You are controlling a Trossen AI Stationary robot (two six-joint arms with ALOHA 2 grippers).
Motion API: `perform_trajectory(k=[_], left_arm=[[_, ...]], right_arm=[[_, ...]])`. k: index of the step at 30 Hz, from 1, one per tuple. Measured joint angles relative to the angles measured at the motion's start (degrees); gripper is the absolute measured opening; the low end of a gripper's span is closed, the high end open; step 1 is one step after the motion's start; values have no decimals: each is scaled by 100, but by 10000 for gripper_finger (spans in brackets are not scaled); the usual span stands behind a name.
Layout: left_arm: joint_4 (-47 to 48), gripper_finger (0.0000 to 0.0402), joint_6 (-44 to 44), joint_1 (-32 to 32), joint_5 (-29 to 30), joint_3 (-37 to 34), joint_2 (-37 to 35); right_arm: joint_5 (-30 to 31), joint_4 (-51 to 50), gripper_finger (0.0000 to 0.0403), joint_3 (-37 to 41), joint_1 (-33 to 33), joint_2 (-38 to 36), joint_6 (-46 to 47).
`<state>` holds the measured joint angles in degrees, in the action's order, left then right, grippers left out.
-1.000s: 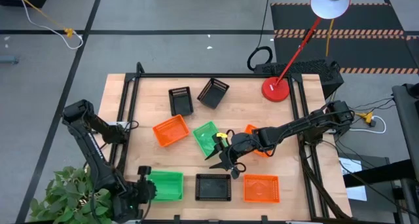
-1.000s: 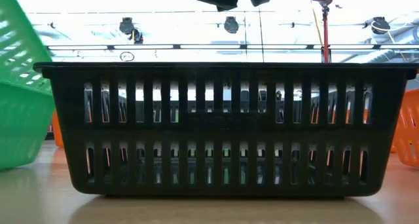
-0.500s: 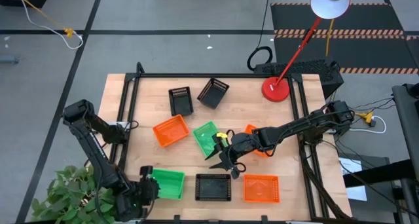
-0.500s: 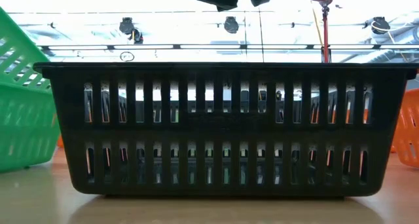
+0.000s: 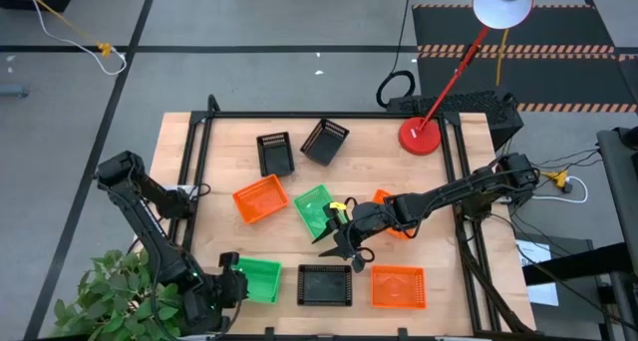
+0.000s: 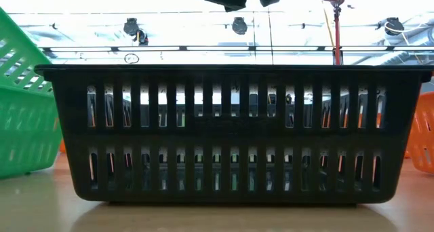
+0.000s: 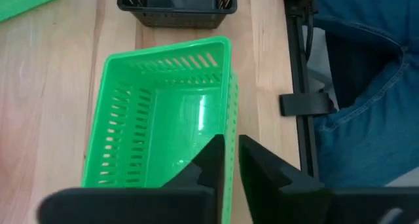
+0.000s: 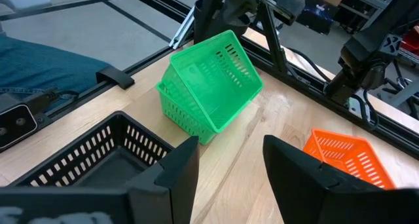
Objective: Stack baskets by color
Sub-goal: Stack the top green bin on top of the bottom green bin
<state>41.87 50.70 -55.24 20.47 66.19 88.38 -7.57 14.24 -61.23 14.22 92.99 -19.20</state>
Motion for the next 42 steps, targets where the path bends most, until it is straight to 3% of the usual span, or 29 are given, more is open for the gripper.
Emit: perform_trajectory(k=[4, 7, 16, 20, 24, 30, 42], left_arm=[[-2, 11, 0, 7, 1, 0, 2], [-4, 12, 48, 7, 19, 0, 2], [-9, 144, 173, 79, 48, 0, 300], [-8, 170, 157, 158, -96, 0, 387], [-9, 137, 150, 170, -101, 0, 391], [-4, 19, -43, 166, -117, 0, 355], [193, 10, 9, 197, -28, 229, 332]], right_arm=[[1, -2, 164, 0, 0, 0, 0], [0, -2, 164, 0, 0, 0, -16], [2, -7, 164, 0, 0, 0, -19], [2, -32, 164, 0, 0, 0, -51], [2, -39, 164, 0, 0, 1, -101], [2, -37, 164, 0, 0, 0, -105], [2, -38, 164, 0, 0, 0, -116]])
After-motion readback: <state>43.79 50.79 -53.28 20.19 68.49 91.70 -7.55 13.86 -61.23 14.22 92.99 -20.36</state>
